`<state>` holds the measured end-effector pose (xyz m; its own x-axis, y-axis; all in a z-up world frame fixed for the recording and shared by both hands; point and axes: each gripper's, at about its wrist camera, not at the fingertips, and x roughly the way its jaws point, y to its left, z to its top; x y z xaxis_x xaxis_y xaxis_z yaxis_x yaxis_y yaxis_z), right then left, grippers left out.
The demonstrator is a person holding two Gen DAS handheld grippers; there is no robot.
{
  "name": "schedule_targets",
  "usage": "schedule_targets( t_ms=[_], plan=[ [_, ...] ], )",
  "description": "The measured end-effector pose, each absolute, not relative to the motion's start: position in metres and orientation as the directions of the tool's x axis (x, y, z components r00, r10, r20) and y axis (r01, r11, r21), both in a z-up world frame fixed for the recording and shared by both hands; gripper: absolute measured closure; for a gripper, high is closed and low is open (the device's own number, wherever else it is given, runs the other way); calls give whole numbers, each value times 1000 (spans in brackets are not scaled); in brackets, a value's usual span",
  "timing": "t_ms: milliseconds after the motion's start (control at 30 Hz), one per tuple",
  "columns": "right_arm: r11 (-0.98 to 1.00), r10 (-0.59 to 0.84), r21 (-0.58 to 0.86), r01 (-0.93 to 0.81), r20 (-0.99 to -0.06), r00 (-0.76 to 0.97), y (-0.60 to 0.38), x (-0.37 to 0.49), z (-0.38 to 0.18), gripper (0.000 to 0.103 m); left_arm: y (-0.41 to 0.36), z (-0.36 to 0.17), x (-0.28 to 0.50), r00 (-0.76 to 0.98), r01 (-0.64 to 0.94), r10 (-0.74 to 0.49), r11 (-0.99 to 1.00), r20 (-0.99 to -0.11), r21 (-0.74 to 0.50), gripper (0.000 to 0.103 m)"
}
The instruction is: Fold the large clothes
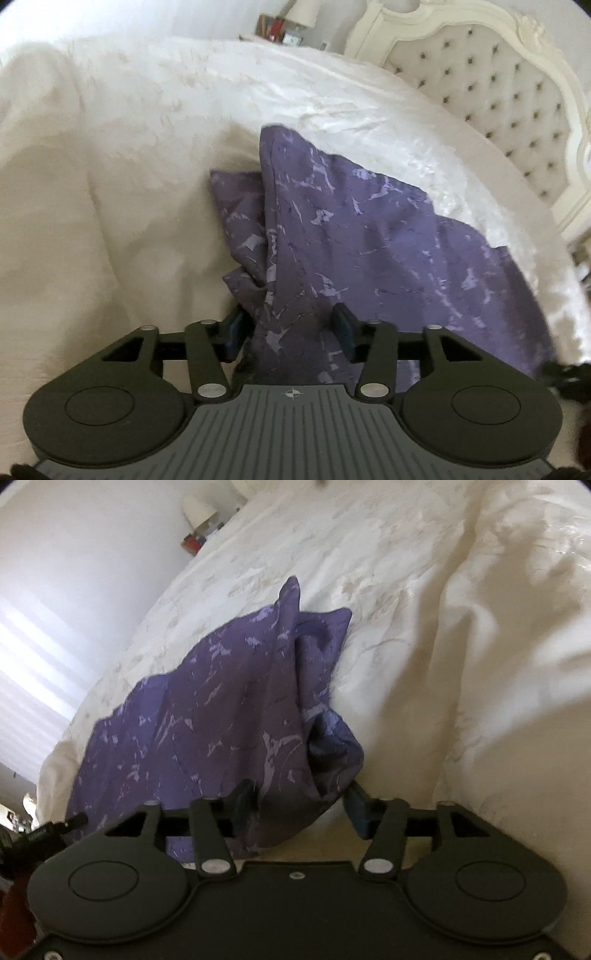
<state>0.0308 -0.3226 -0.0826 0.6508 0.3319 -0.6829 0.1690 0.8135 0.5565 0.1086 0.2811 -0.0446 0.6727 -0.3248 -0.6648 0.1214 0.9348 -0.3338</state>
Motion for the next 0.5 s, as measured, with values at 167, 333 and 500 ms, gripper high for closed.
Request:
schedule_targets(
  t_ms=[167,333,500],
  plan=[
    [829,306,540,148,-658,688,-319,26,-76,22,294,-39,91,719,96,-280,946,-636,-309,33],
    [851,285,512,118,-637,716,-316,24,-66,10,286,-20,80,763,111,-242,963,-599,-247,26],
    [871,286,484,81,-635,718,-314,36,-62,3,263,-8,79,766,177,-276,959,-581,-223,16]
  ],
)
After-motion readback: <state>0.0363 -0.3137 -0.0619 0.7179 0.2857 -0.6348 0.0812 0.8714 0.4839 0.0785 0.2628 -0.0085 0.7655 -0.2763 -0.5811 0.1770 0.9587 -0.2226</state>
